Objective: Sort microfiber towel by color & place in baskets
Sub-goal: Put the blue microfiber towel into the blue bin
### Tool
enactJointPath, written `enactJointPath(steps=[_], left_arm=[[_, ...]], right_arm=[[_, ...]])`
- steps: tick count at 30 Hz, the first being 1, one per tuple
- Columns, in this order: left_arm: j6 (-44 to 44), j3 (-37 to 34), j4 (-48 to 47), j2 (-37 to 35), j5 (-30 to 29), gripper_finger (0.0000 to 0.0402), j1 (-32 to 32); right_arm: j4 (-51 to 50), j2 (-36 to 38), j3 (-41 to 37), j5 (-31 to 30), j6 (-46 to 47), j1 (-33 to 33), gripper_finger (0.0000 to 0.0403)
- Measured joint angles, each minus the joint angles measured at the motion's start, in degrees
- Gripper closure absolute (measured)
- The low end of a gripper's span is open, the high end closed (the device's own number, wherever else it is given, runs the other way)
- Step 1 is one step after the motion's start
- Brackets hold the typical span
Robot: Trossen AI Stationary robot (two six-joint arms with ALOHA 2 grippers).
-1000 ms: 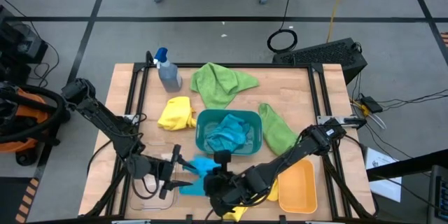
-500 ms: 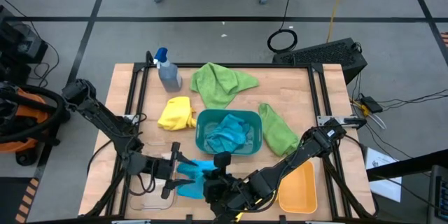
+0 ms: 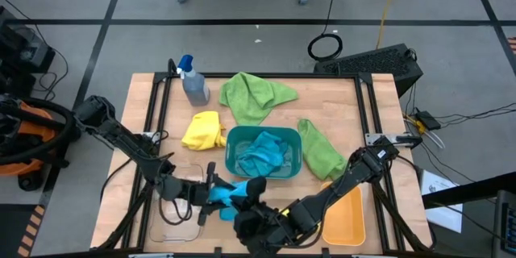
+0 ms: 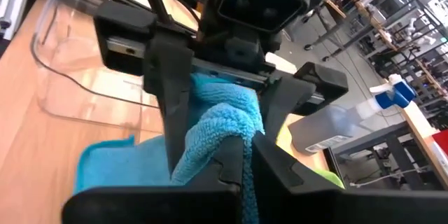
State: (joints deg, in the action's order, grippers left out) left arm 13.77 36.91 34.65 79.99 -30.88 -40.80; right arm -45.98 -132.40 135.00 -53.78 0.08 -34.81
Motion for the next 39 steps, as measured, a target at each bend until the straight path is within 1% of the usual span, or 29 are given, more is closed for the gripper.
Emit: enactJointPath(steps=[3, 6, 7, 8, 10, 12, 14, 20, 22, 25, 28, 32, 36, 37, 39], left_arm=[[1.64, 0.02, -0.15, -0.11, 0.5, 0.0253, -0.23], [1.65, 0.02, -0.38, -1.25, 0.53, 0.0345, -0.22], [1.56, 0.02, -0.57, -1.92, 0.53, 0.037, -0.31], [1.21, 0.01, -0.79, -2.57, 0.53, 0.0381, -0.51], [0.16, 0.02, -0.97, -3.87, 0.5, 0.0379, -0.99], [0.11, 0.02, -1.16, -5.09, -0.21, 0.037, -2.01], [0.18, 0.02, -1.79, -6.3, -1.8, 0.0369, -3.42], [0.19, 0.02, -5.89, -10.0, -8.66, 0.0386, -7.09], [0.18, 0.02, -5.7, -10.83, -10.16, 0.0386, -7.83], [0.19, 0.02, -5.18, -11.44, -10.68, 0.0384, -8.37], [0.22, 0.02, -4.32, -11.41, -10.68, 0.0384, -8.37], [1.89, 0.02, -0.5, -11.41, -10.68, 0.0384, -8.22], [4.13, 0.02, 2.99, -11.43, -10.68, 0.0384, -8.05], [4.59, 0.02, 3.5, -11.43, -10.68, 0.0384, -7.94], [4.6, 0.02, 4.02, -11.44, -10.78, 0.0384, -7.65]], right_arm=[[-0.02, 0.0, 0.0, -0.05, -1.3, -0.53, 0.0396], [-0.04, 0.06, 0.0, -0.43, -1.36, -1.1, 0.0389], [-0.32, 0.24, 0.0, -0.42, -0.43, -1.3, 0.0385], [-0.59, 0.36, 0.0, -0.4, 0.99, -1.41, 0.0379], [-1.47, 0.62, 0.03, -0.45, 4.39, -1.52, 0.0363], [-4.52, 1.11, 0.04, -0.2, 7.94, -1.85, 0.0344], [-8.07, 1.4, 0.04, 0.48, 12.15, -2.27, 0.0324], [-25.2, 2.19, 0.02, 3.14, 26.96, -4.84, 0.0269], [-30.4, 2.39, 0.04, 3.15, 32.36, -5.94, 0.0258], [-37.37, 2.45, 0.02, 2.6, 40.46, -7.72, 0.0248], [-38.78, 2.47, -1.31, -1.17, 46.85, -9.09, 0.0246], [-37.06, 2.47, -5.02, -7.74, 49.63, -9.93, 0.0245], [-35.4, 2.43, -7.8, -12.98, 48.62, -8.74, 0.0245], [-35.71, 2.43, -8.09, -13.89, 47.41, -7.99, 0.0245], [-37.98, 2.43, -8.24, -13.54, 45.1, -6.03, 0.0245]])
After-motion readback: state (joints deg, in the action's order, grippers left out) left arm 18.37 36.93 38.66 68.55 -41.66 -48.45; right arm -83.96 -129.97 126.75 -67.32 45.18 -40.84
